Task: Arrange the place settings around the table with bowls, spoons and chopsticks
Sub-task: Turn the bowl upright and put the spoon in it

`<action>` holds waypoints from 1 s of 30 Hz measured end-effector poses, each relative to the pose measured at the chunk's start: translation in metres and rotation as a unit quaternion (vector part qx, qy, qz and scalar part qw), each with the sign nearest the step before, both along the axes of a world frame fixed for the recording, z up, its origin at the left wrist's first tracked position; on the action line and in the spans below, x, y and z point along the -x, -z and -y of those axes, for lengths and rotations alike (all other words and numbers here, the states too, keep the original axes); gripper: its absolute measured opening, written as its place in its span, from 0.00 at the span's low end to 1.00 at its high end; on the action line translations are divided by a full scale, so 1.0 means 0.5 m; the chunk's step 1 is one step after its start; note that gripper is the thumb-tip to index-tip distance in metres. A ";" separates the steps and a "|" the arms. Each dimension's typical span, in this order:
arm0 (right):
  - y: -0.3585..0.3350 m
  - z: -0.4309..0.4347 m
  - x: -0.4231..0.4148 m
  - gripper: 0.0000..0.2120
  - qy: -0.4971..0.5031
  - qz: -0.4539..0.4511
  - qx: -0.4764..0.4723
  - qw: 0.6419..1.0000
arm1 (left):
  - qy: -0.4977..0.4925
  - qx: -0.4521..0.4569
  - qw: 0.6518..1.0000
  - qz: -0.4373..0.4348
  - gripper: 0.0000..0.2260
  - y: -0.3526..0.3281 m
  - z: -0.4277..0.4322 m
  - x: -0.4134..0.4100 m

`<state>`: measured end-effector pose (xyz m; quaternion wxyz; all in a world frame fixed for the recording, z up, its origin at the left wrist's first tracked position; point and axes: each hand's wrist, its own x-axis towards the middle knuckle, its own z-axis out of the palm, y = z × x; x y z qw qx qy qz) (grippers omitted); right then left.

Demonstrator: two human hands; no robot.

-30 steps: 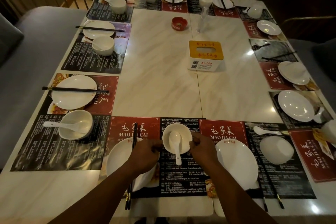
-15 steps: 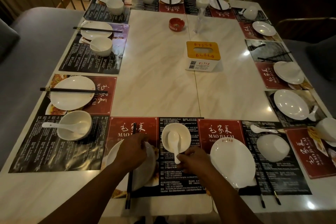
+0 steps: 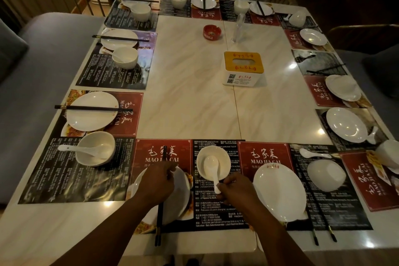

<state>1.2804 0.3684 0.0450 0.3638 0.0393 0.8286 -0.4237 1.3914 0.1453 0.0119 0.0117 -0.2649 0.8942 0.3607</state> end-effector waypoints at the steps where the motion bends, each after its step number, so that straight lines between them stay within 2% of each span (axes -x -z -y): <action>1: 0.000 -0.001 0.000 0.07 -0.001 0.000 0.004 1.000 | 0.003 0.000 1.000 0.000 0.16 0.000 0.001 -0.001; 8: 0.022 -0.015 0.010 0.06 0.020 -0.042 -0.023 0.999 | 0.010 -0.004 1.000 -0.009 0.16 -0.005 0.007 -0.006; 13: 0.052 -0.005 0.036 0.12 0.076 -0.036 -0.002 0.996 | 0.014 -0.006 1.000 -0.015 0.16 -0.008 0.011 -0.017; 20: 0.090 -0.001 0.049 0.18 0.031 -0.052 -0.019 0.998 | 0.011 -0.013 1.000 -0.005 0.15 -0.014 0.032 -0.031; 26: 0.091 -0.001 0.049 0.15 0.027 -0.064 -0.014 0.998 | 0.015 0.001 1.000 -0.015 0.14 -0.022 0.034 -0.043; 30: 0.072 -0.009 0.035 0.10 0.028 -0.058 0.000 0.998 | 0.019 -0.008 0.999 -0.026 0.15 -0.028 0.023 -0.035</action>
